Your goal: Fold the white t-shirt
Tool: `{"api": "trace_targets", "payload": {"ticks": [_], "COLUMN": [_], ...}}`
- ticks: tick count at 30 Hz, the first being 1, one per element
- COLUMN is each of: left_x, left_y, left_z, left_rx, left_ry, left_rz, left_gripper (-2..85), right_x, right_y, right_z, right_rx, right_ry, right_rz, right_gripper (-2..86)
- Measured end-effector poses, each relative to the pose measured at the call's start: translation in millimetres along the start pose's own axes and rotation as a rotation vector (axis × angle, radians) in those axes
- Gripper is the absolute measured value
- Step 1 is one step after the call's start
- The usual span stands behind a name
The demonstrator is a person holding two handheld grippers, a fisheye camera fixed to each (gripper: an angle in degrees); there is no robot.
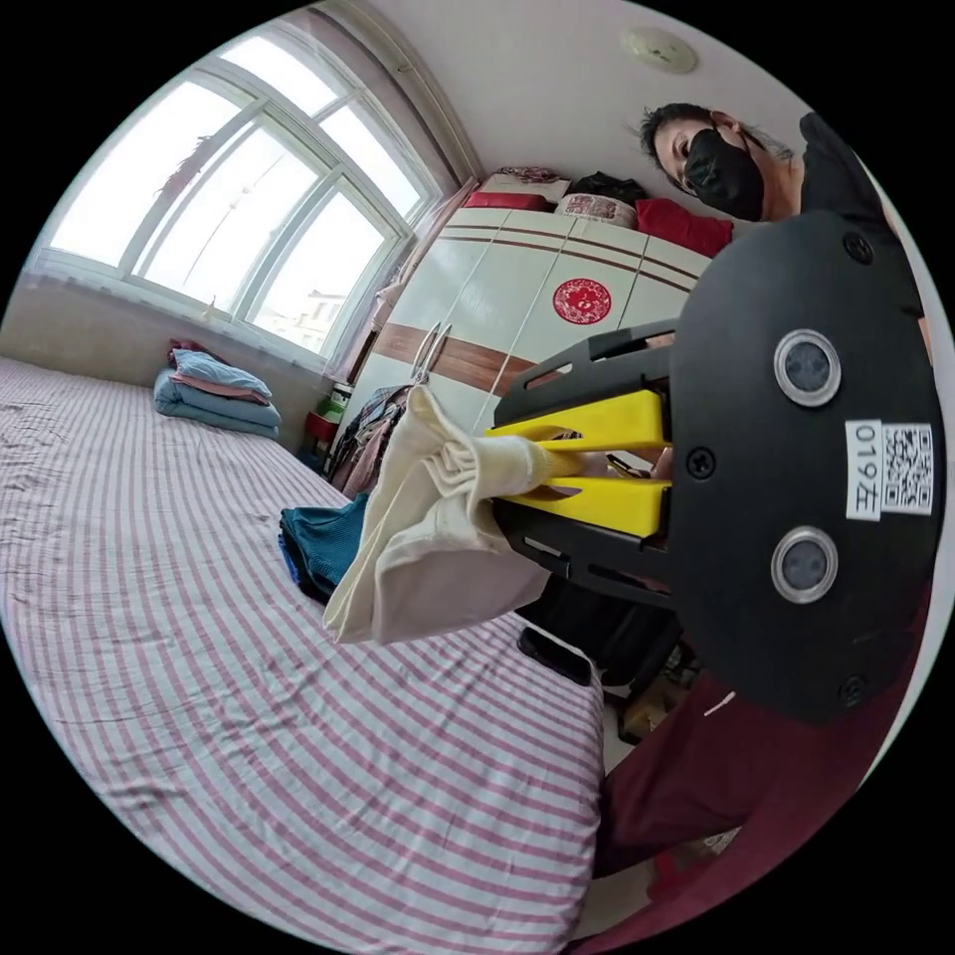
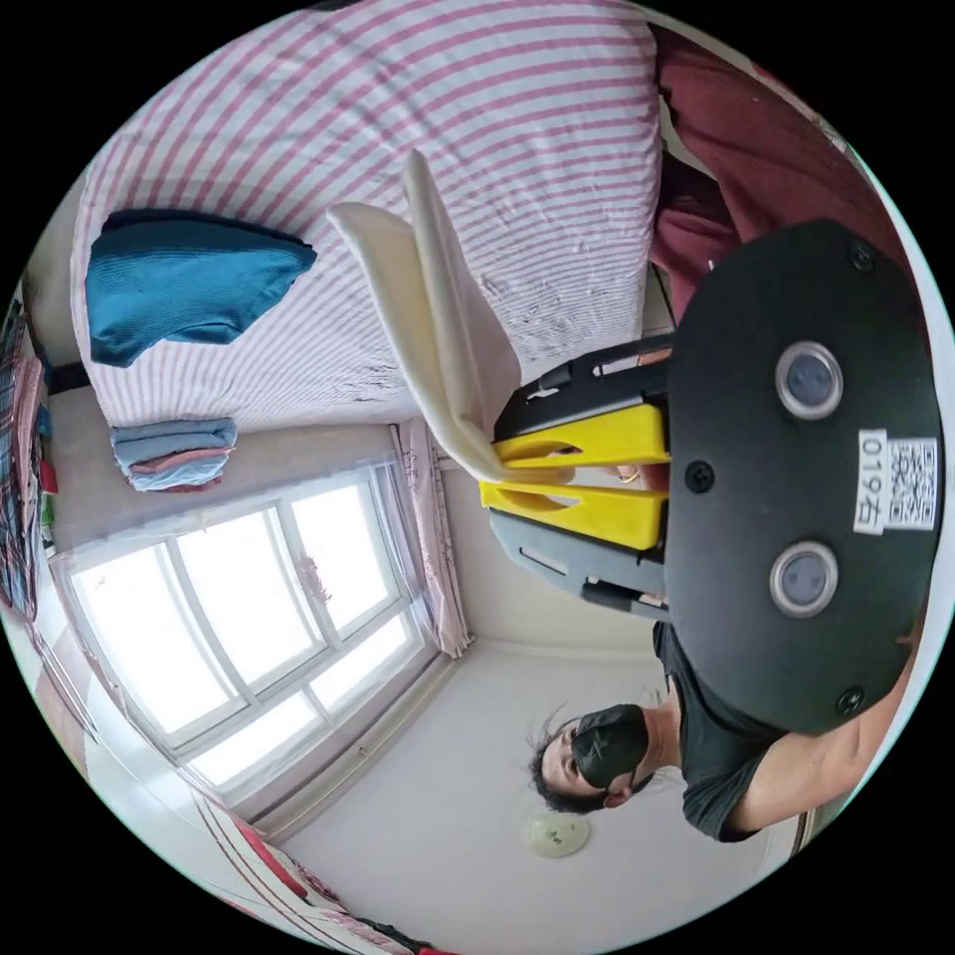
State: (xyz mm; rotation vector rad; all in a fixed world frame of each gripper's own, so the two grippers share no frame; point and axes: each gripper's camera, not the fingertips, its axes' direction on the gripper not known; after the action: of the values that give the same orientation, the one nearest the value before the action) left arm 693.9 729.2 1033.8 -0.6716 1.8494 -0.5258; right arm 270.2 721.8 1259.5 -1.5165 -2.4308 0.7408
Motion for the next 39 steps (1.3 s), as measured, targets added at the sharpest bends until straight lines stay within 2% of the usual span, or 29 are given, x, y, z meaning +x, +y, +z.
{"api": "trace_targets", "payload": {"ticks": [9,12,16,18,26,31,39], "left_x": [20,36,62,58,-67,-74,-54], "left_y": [-11,-38,-71,-78,-75,-67,-60], "left_z": [151,198,251,269,326,332,325], "left_rx": [0.112,0.143,0.221,0.249,0.262,0.224,0.206], "left_ry": [0.060,0.107,0.175,0.151,-0.093,-0.084,-0.138], "left_rz": [0.031,0.095,0.281,0.320,-0.029,-0.049,-0.084], "left_gripper": [5.1,5.1,5.1,5.0,5.0,4.7,3.7], "right_x": [-142,-195,-265,-281,-233,-253,-317], "right_y": [-163,-223,-292,-314,-352,-340,-332], "right_z": [-45,-39,-28,-26,-70,-92,-93], "right_rx": [-0.165,-0.218,-0.314,-0.364,-0.417,-0.362,-0.376], "right_ry": [0.093,0.113,0.162,0.226,0.500,0.466,0.553], "right_rz": [-0.106,-0.192,-0.356,-0.385,-0.037,0.049,0.056], "right_gripper": [-0.6,-0.6,-0.6,-0.6,-0.6,-0.6,-0.3]}}
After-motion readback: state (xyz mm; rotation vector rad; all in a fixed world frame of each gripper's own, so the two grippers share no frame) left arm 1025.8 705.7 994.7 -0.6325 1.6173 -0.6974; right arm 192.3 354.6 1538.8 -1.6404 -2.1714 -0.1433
